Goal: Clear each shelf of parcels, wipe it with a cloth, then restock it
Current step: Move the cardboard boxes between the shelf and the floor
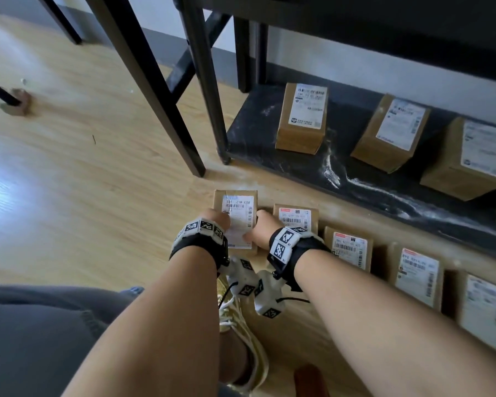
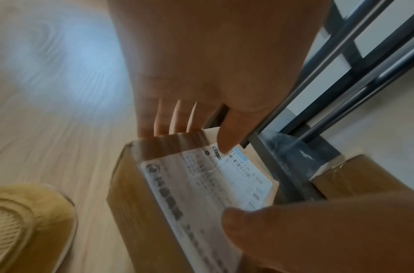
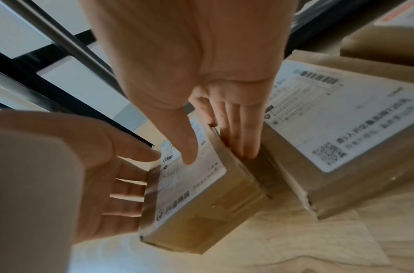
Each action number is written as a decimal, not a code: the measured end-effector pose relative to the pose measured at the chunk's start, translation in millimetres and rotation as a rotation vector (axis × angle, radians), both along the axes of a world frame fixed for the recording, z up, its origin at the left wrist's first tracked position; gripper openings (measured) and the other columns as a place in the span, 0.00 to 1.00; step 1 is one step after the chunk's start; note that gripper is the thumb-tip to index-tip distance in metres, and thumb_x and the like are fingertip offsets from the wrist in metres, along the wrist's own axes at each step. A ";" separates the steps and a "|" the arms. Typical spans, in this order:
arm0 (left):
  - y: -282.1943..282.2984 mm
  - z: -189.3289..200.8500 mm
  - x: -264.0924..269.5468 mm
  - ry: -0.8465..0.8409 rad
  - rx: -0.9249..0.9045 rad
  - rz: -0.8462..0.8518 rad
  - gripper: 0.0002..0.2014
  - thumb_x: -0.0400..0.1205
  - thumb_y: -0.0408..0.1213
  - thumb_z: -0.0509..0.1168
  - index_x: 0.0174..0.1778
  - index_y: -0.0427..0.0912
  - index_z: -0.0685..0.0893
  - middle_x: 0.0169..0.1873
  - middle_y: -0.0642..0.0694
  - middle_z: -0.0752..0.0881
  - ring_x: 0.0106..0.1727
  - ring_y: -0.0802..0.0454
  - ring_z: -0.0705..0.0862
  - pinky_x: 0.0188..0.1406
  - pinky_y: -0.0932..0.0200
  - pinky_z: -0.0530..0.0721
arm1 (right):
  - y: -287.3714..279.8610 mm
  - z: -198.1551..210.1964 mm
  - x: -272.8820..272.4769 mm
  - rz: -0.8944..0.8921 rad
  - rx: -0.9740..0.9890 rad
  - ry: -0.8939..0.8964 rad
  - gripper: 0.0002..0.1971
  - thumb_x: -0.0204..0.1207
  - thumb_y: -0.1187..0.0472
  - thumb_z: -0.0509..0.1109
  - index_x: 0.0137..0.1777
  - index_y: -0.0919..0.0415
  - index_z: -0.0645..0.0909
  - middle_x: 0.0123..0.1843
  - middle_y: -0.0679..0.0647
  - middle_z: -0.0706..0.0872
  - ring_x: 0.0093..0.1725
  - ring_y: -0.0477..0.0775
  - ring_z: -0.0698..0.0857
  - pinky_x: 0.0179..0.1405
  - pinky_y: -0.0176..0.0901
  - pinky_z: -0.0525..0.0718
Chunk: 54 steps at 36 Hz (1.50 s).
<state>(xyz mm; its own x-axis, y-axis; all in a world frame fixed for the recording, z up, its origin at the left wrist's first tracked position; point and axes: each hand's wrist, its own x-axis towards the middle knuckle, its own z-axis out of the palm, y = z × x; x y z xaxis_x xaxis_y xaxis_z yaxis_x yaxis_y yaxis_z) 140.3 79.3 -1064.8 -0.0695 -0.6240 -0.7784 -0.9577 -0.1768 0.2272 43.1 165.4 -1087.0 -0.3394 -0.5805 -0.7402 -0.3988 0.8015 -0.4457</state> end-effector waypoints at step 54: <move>7.5 341.4 -120.4 1.055 -0.810 -0.205 0.24 0.87 0.41 0.52 0.80 0.62 0.62 0.57 0.52 0.85 0.46 0.52 0.87 0.44 0.48 0.90 | 4.3 358.3 -128.0 -0.656 -1.167 0.550 0.15 0.74 0.54 0.67 0.58 0.56 0.71 0.54 0.50 0.84 0.48 0.51 0.84 0.43 0.48 0.85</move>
